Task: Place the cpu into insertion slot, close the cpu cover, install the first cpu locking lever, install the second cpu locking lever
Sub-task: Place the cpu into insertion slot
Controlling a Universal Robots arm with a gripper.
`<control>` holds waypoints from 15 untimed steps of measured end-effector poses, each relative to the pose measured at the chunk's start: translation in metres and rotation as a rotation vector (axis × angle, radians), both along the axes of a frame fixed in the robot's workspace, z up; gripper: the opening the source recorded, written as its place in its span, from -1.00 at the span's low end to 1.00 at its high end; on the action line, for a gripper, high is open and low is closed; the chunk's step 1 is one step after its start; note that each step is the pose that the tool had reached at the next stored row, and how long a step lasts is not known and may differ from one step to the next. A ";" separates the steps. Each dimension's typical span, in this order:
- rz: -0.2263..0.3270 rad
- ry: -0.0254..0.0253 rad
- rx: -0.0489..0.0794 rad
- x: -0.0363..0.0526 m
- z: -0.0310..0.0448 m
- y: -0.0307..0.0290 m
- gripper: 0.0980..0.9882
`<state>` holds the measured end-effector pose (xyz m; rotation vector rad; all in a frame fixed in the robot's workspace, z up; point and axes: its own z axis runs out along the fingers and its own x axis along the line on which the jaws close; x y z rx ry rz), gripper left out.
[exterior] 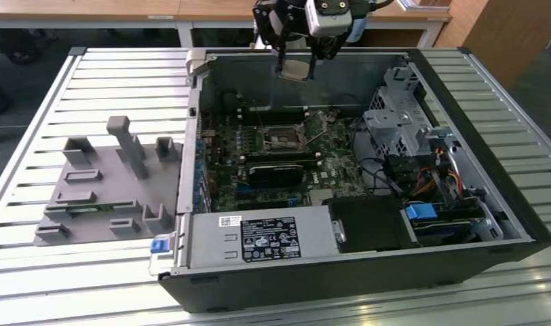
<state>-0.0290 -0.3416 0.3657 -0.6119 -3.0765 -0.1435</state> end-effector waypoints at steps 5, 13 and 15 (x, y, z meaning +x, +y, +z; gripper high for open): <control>-0.013 0.0000 0.000 0.0000 0.0000 0.0000 -0.03; -0.033 0.0000 0.000 0.0000 0.0000 0.0000 -0.03; -0.038 0.0000 0.000 0.0000 0.0000 0.0000 -0.03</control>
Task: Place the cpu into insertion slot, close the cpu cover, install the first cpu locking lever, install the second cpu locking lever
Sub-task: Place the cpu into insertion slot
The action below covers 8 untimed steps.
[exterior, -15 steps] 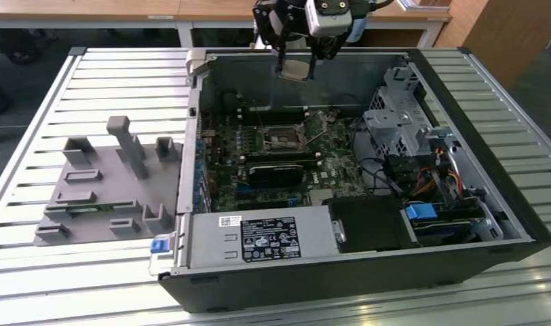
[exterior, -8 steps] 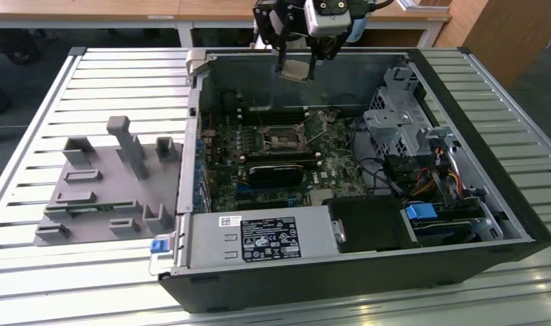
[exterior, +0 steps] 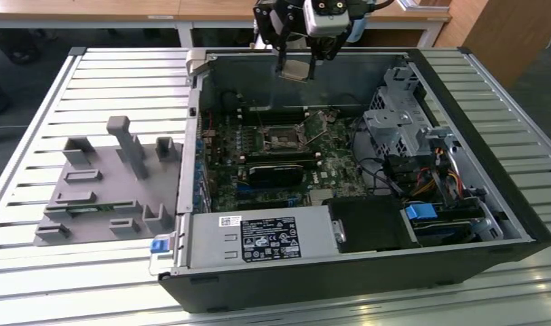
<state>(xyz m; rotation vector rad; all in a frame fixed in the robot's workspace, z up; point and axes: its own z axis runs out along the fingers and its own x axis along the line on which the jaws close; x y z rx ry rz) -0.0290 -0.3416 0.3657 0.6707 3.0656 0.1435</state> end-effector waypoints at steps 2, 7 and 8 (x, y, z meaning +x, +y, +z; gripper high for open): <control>-0.005 0.0000 0.000 0.0000 0.0000 0.0000 -0.03; -0.017 0.0000 0.000 0.0000 0.0000 0.0000 -0.03; -0.019 0.0001 0.000 0.0000 0.0000 0.0000 -0.03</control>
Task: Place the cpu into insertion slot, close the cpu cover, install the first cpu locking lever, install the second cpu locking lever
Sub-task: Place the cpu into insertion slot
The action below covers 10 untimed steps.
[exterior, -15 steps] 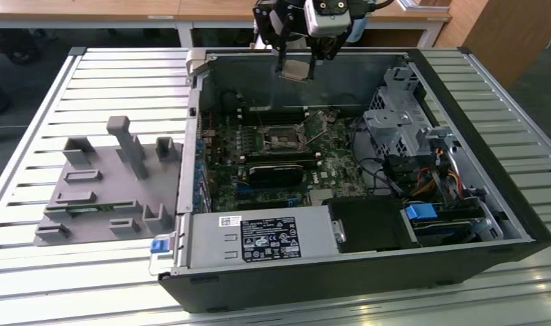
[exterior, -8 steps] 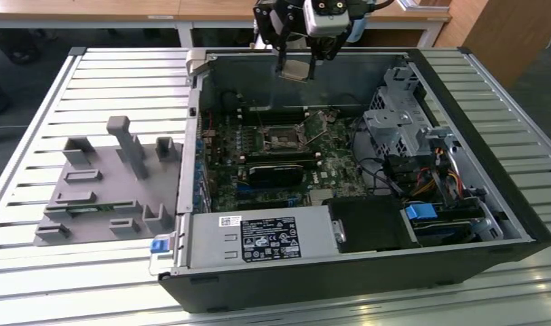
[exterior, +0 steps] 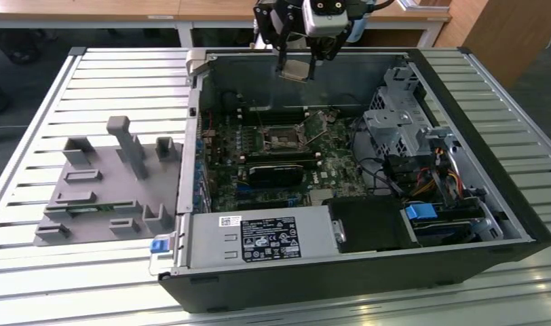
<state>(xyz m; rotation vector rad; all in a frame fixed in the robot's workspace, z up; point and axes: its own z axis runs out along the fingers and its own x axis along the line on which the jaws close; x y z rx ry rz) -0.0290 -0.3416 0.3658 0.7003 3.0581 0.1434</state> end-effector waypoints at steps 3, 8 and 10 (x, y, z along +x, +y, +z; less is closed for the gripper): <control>-0.007 0.0000 0.000 0.0000 0.0000 0.0000 -0.03; -0.019 0.0000 0.000 0.0000 0.0000 0.0000 -0.03; -0.023 0.0000 0.000 0.0000 0.0000 0.0000 -0.03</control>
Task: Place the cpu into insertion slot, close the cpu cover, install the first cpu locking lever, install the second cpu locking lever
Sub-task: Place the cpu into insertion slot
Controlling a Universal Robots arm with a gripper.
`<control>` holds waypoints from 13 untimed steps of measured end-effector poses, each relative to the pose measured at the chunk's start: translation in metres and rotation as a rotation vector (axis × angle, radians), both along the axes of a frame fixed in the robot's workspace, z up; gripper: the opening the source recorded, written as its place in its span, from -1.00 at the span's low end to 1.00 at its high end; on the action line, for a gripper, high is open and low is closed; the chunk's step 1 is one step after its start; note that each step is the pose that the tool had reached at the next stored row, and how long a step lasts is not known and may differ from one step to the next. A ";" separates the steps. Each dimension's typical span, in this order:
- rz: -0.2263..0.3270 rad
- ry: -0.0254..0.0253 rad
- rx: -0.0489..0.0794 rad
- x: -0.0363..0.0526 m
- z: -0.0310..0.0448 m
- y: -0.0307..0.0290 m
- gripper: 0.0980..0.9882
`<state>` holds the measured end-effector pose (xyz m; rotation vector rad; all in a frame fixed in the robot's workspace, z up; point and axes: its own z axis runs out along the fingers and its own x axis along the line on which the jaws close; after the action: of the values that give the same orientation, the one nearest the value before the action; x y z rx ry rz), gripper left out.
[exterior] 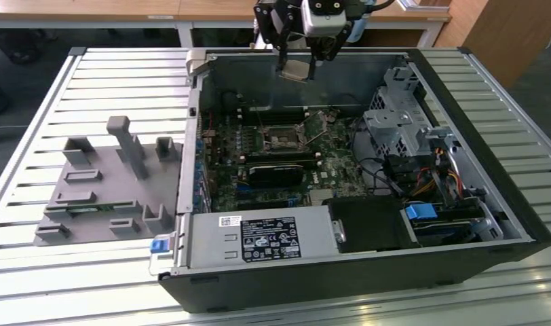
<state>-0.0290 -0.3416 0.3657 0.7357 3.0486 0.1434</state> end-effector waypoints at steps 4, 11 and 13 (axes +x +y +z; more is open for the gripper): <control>-0.010 0.0000 0.000 0.0000 0.0000 0.0000 -0.03; -0.026 0.0000 0.000 0.0000 0.0000 0.0000 -0.03; -0.030 0.0000 0.000 0.0000 0.0000 0.0000 -0.03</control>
<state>-0.0290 -0.3416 0.3657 0.7813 3.0359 0.1433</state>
